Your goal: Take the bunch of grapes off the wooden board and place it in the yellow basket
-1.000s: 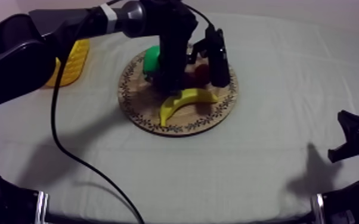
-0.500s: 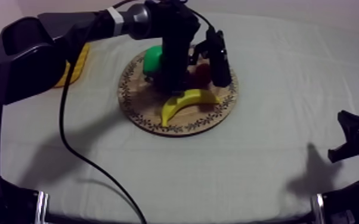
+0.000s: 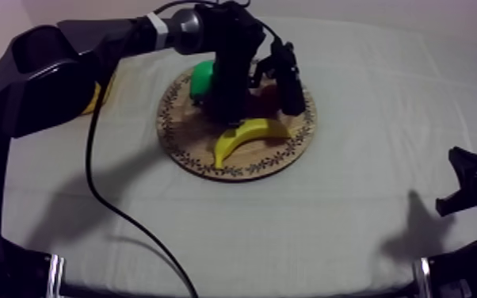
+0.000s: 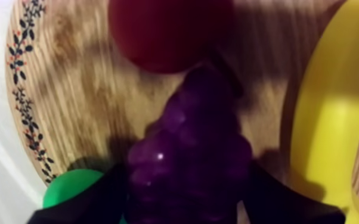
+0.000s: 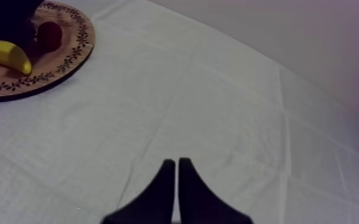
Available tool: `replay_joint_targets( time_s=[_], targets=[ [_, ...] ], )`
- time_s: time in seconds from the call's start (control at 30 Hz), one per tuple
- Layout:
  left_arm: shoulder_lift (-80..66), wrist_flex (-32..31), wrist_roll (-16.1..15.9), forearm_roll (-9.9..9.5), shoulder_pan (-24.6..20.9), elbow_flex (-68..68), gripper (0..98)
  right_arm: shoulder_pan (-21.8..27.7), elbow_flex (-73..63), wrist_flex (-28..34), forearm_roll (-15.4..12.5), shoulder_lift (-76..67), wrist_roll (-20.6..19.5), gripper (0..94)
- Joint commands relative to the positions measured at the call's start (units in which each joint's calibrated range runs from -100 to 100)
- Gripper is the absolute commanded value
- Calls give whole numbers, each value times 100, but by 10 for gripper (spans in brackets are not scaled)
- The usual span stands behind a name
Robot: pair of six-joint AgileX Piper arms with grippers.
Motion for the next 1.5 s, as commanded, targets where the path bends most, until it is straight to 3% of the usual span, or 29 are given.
replay_joint_targets(
  time_s=[0.0, 0.13, 0.37, 1.13, 1.47],
  targets=[
    [12, -3, 6, -8, 4, -11, 624, 2, -2, -1, 0, -1, 3, 3],
    [36, -29, 8, -10, 15, -30, 551, 2, -2, -1, 0, -1, 3, 3],
    [2, -51, 25, -18, 20, 10, 505, 2, -2, -1, 0, -1, 3, 3],
    [-1448, -147, 234, -63, 10, 1040, 493, 2, -2, -1, 0, -1, 3, 3],
    [-2236, 129, 292, -49, 17, 1225, 498, 2, -2, -1, 0, -1, 3, 3]
  ],
)
